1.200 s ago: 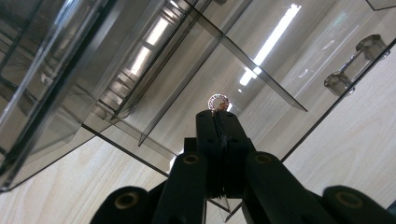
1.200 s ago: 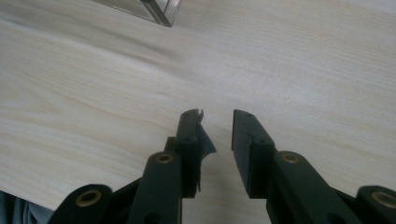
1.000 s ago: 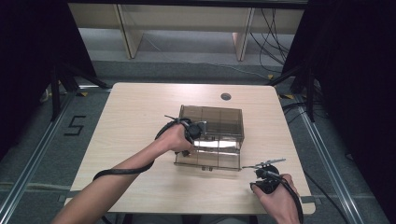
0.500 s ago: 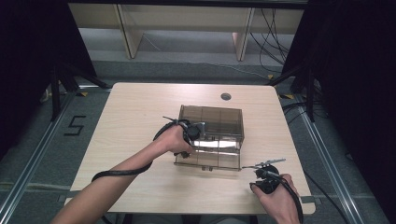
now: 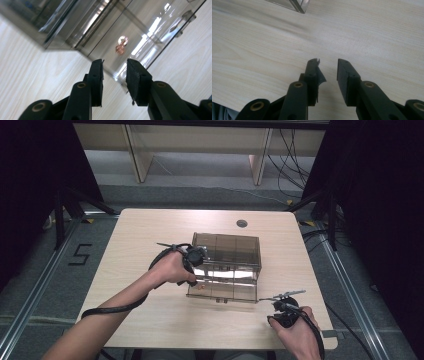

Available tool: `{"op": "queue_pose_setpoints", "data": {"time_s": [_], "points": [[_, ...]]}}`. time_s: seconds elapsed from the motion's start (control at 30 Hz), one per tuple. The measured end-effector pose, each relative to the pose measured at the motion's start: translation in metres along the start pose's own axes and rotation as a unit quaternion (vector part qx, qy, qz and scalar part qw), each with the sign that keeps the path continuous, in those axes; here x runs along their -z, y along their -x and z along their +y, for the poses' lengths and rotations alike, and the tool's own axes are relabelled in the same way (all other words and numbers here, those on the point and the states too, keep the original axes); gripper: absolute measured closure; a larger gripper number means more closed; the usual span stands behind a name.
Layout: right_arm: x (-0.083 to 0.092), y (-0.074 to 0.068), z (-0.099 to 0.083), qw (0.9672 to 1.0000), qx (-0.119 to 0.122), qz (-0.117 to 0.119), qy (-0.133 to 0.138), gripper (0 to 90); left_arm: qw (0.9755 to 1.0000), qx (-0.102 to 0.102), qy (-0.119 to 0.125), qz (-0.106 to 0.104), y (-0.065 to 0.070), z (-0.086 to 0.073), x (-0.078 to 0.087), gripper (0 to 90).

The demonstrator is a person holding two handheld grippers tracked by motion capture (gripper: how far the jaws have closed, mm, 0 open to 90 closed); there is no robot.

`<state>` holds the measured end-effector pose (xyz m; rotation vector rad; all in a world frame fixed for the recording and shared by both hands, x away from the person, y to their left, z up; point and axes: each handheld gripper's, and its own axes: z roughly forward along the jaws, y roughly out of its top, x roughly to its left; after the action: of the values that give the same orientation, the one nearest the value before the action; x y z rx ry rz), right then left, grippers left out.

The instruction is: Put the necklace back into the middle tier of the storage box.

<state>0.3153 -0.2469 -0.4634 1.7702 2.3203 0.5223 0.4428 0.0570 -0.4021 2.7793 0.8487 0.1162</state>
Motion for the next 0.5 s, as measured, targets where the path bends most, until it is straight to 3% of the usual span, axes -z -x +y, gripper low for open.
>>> {"op": "queue_pose_setpoints", "data": {"time_s": [0.13,0.17,0.2,0.23,0.27,0.3,0.33,0.5], "points": [[0.001,0.0,0.0,1.0,0.005,0.002,-0.002,70.7,0.9999,0.01,0.013,0.004,-0.006,-0.02,0.008,62.5],[0.001,0.0,0.0,1.0,-0.003,0.0,0.002,70.7,0.9997,0.017,0.018,0.005,-0.01,-0.032,0.01,61.8],[0.001,0.0,0.0,1.0,-0.003,0.0,0.002,70.7,0.9997,0.017,0.018,0.005,-0.01,-0.032,0.01,61.5],[0.0,0.0,0.0,1.0,0.0,0.0,0.0,70.6,0.9993,0.028,0.024,0.009,-0.014,-0.045,0.012,61.3],[0.0,0.0,0.0,1.0,0.0,0.0,0.0,70.6,0.9993,0.028,0.024,0.009,-0.014,-0.045,0.012,61.0],[0.0,0.0,0.0,1.0,0.003,-0.001,-0.001,70.5,0.9991,0.033,0.026,0.009,-0.019,-0.057,0.013,60.7],[0.0,0.0,0.0,1.0,0.003,-0.001,-0.001,70.5,0.9991,0.033,0.026,0.009,-0.019,-0.057,0.013,60.4],[0.0,0.0,0.0,1.0,0.005,-0.001,-0.001,70.1,0.9957,0.065,0.063,0.019,-0.03,-0.098,0.008,58.1]]}}
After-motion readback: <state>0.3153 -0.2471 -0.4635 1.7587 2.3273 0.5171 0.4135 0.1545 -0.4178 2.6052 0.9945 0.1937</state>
